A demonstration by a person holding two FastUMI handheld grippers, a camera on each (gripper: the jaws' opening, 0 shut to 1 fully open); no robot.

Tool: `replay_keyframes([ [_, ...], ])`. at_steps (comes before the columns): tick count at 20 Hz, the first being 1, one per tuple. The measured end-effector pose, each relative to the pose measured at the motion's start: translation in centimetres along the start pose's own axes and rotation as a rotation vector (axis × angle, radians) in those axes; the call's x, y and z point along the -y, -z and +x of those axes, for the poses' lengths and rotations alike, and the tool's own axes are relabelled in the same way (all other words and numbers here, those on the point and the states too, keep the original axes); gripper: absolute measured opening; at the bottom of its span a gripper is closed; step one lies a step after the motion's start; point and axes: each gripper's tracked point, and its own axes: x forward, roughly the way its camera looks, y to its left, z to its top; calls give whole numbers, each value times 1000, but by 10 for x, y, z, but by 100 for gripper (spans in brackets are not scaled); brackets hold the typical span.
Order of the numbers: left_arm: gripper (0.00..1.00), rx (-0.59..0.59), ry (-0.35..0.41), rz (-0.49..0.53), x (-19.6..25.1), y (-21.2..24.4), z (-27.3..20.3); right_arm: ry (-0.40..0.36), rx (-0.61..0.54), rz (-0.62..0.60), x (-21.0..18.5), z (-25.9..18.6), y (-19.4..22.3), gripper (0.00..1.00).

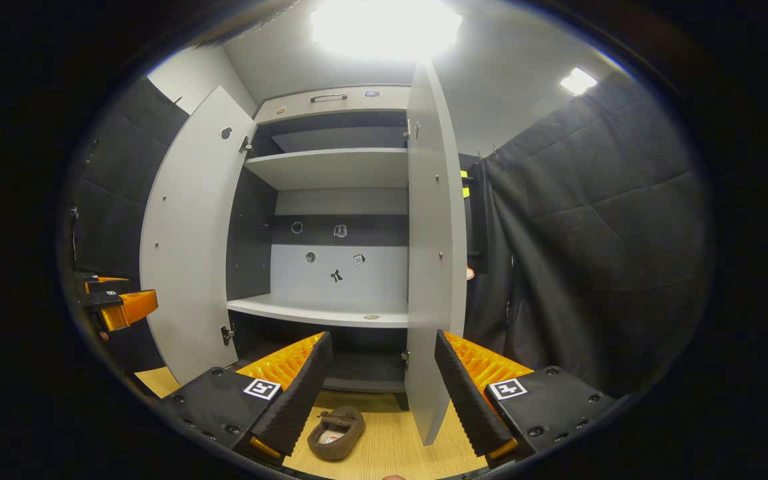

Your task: Grab one shoe with the right hand and put it into the shoe cabinet, grab the other shoe with the left hand and put it into the shoe cabinet; then close the right door with the right hand and the left door with the left hand.

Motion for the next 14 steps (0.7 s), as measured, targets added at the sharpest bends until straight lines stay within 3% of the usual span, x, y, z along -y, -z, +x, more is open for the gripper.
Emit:
replay_keyframes([
  [14, 94, 5, -9, 15, -4, -6, -4, 12, 15, 3, 7, -7, -11, 97],
])
